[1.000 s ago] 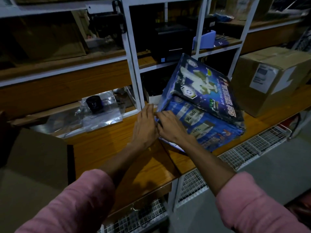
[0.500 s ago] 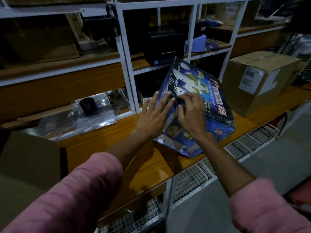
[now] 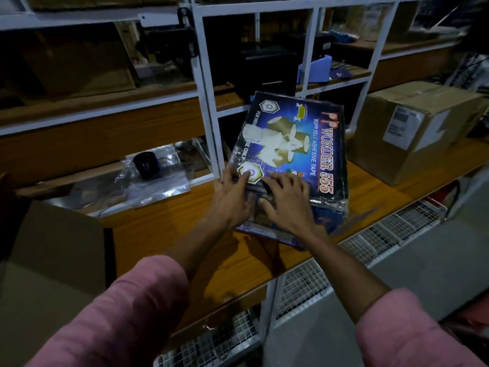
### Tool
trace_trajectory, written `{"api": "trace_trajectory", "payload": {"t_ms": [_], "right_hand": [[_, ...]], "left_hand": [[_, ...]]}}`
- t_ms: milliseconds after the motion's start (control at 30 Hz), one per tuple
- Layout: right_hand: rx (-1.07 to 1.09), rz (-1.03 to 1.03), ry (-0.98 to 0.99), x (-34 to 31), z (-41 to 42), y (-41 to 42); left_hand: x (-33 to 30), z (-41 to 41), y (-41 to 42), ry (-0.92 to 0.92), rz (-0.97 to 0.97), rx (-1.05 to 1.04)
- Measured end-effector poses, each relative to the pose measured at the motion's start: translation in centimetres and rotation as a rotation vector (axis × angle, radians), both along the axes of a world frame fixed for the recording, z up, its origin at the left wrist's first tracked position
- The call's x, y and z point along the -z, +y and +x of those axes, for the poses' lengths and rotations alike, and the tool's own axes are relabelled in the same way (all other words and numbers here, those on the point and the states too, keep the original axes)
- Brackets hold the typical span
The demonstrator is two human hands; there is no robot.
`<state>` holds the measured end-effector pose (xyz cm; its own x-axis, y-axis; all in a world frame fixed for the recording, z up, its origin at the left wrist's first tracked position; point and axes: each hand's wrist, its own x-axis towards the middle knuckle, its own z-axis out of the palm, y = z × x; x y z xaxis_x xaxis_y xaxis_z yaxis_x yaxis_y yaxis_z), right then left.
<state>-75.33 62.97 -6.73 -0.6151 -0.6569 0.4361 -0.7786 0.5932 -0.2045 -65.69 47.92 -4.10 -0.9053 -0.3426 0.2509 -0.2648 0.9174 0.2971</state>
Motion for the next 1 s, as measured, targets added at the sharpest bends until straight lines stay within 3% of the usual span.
{"api": "trace_trajectory", "payload": {"t_ms": [133, 267, 533, 767, 900, 1000], "right_hand": [[-0.008, 0.002, 0.084, 1.5, 2.5, -1.4], [0.012, -0.057, 0.04, 1.4, 2.7, -2.0], [-0.02, -0.098, -0.058, 0.3, 2.2, -0.9], [0.382, -0.168, -0.049, -1.3, -0.8, 2.6], [0.552, -0.201, -0.236, -2.1, -2.6, 4.5], [0.526, -0.258, -0.374, -2.0, -3.2, 5.1]], "left_hand": [[2.7, 3.4, -0.1, -0.032, 0.088, -0.104], [2.5, 3.5, 0.5, -0.014, 0.113, -0.136], [3.3, 4.6, 0.6, 0.002, -0.046, -0.099], [4.3, 6.6, 0.7, 0.011, -0.053, -0.097], [4.4, 7.1, 1.0, 0.028, -0.063, -0.093], [4.0, 6.9, 1.3, 0.04, -0.049, -0.114]]}}
